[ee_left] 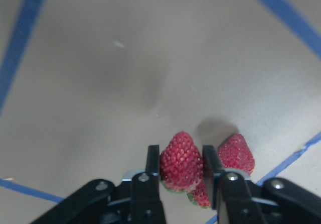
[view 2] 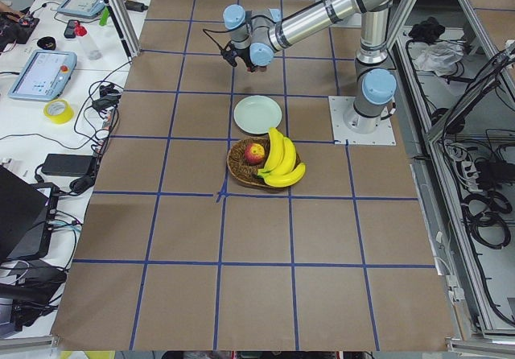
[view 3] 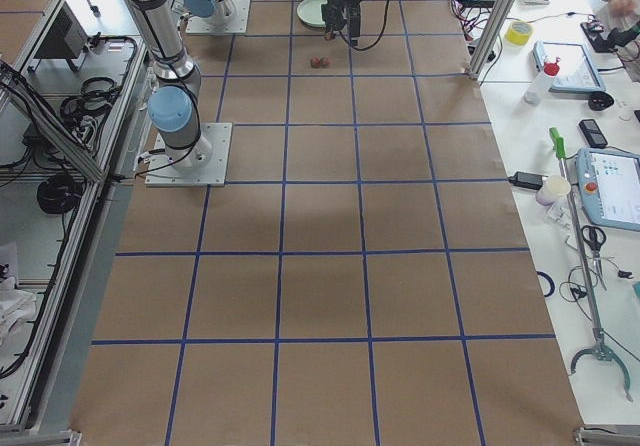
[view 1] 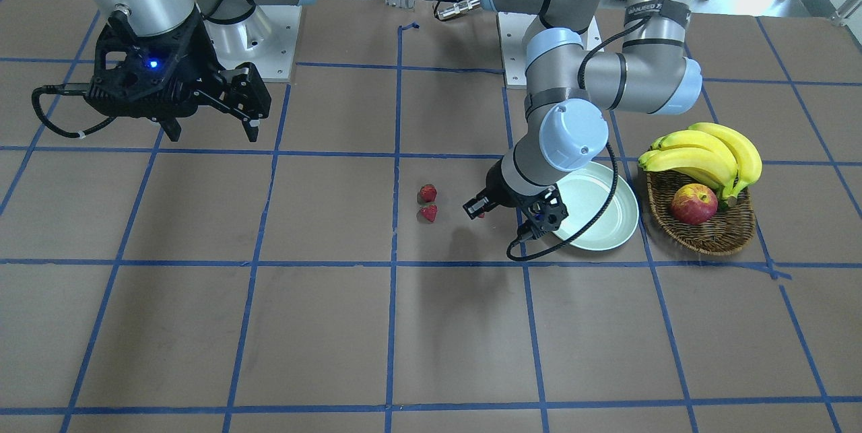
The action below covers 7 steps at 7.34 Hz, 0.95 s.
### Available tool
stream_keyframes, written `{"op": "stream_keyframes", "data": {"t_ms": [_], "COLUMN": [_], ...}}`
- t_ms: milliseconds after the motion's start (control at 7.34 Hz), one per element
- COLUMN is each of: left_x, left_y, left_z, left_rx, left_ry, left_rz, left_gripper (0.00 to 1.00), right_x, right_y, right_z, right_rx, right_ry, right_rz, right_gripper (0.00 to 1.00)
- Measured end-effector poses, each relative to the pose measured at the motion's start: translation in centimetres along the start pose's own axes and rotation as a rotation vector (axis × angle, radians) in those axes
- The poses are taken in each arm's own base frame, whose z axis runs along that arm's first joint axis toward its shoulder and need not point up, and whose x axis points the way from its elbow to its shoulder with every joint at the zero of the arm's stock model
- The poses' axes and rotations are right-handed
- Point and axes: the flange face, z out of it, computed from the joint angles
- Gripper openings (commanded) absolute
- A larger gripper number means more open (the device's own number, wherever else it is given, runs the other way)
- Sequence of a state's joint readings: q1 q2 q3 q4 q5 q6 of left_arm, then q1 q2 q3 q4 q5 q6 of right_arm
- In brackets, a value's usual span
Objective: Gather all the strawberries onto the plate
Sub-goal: 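Carry the strawberry with the left gripper onto the plate, release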
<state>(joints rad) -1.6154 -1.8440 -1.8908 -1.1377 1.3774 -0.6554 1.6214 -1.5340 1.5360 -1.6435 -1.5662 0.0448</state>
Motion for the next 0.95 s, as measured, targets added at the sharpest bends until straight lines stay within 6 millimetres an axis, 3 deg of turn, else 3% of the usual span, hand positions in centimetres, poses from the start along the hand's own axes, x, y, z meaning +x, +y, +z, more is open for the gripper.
{"op": "stream_keyframes", "data": {"t_ms": [272, 545, 681, 953], "left_x": [-2.7, -8.3, -10.4, -12.7], "left_y": [-4.5, -9.2, -10.3, -11.0], "left_z": [-4.7, -6.8, -6.5, -3.6], "left_rx": [0.091, 0.095, 0.060, -0.004], "left_ry": [-0.148, -0.260, -0.280, -0.315], "left_rz": [0.123, 0.218, 0.246, 0.275], "left_gripper": [0.00, 0.00, 0.00, 0.00], "right_x": [0.0, 0.0, 0.0, 0.0], "right_y": [0.0, 0.0, 0.0, 0.0], "right_z": [0.0, 0.1, 0.1, 0.1], "right_rx": [-0.001, -0.002, -0.002, -0.002], "right_ry": [0.000, 0.001, 0.001, 0.001], "right_rz": [0.001, -0.001, -0.002, -0.001], "right_gripper": [1.00, 1.00, 1.00, 1.00]}}
